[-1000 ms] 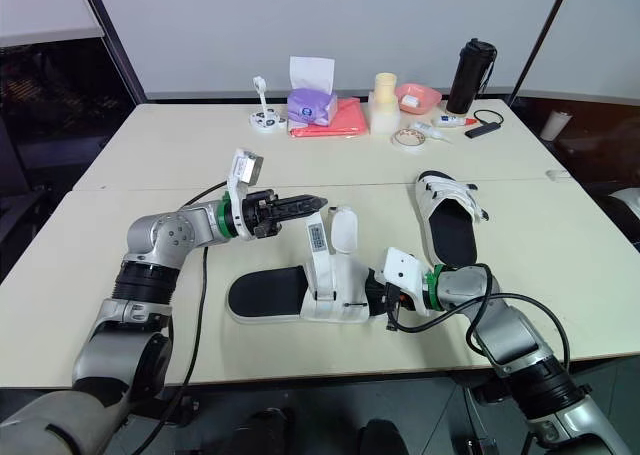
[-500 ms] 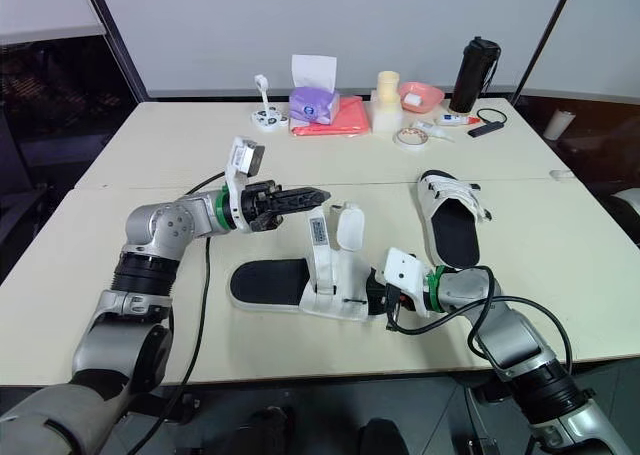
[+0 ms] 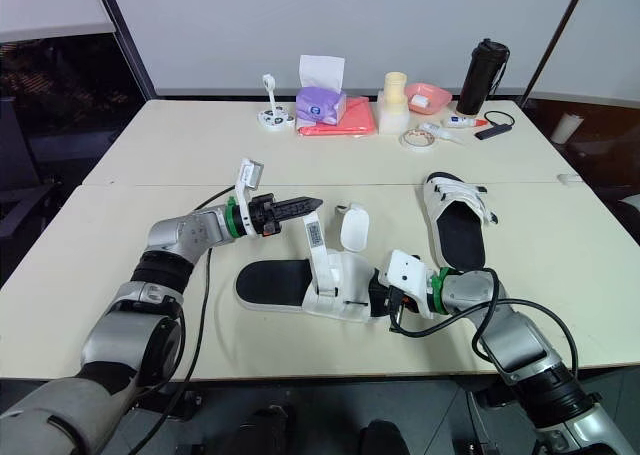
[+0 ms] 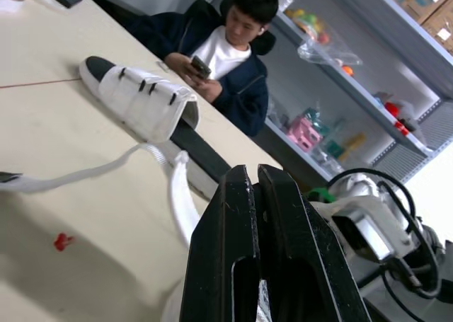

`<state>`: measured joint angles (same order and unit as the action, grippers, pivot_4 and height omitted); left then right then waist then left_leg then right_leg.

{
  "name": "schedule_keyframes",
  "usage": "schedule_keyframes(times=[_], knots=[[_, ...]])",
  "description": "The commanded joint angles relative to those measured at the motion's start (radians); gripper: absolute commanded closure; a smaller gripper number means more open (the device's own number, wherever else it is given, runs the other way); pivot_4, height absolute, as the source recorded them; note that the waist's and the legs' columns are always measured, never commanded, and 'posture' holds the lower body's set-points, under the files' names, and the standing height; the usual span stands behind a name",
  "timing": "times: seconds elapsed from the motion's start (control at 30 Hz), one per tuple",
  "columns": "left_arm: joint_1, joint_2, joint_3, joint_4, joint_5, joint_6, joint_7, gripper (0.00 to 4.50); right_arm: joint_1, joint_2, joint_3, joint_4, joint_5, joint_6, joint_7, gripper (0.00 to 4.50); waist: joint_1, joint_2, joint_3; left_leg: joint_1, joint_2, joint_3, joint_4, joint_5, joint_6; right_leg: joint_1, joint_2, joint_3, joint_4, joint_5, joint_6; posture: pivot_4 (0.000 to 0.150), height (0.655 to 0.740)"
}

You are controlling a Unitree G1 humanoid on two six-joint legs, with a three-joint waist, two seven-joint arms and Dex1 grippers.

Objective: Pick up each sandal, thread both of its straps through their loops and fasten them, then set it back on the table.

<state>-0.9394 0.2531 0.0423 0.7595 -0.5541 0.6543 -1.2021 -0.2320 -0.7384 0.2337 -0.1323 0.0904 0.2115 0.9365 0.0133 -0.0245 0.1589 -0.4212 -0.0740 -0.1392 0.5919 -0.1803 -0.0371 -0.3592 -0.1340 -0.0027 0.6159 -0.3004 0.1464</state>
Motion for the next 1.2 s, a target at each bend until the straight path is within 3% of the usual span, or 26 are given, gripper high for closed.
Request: schedule_keyframes(times=[0.03,0.7,1.2], knots=[[-0.064,-0.022,0.017,0.058,0.020,-0.062,-0.032,4.49,0.071,-0.028,0.061,0.077,-0.078,0.086,0.002,4.50,0.000,0.000,0.000,0.000,0.000,0.000,0.000,0.000,0.000,0.000,0.000,0.000,0.000,0.000,0.000,0.150,0.7400],[-0.138,-0.082,0.018,0.309,0.166,-0.227,-0.037,4.49,0.102,-0.034,0.058,0.039,-0.070,0.108,-0.017,4.50,0.000,0.000,0.000,-0.001,-0.001,0.000,0.000,0.000,0.000,0.001,0.000,-0.002,0.000,0.000,0.004,0.150,0.7400],[-0.002,-0.143,-0.088,0.365,0.350,-0.289,-0.063,4.49,0.117,-0.048,0.054,0.019,-0.067,0.118,-0.023,4.50,0.002,-0.001,-0.001,-0.001,-0.002,0.000,0.000,0.001,0.001,0.002,0.000,-0.002,0.000,0.000,0.009,0.150,0.7400]])
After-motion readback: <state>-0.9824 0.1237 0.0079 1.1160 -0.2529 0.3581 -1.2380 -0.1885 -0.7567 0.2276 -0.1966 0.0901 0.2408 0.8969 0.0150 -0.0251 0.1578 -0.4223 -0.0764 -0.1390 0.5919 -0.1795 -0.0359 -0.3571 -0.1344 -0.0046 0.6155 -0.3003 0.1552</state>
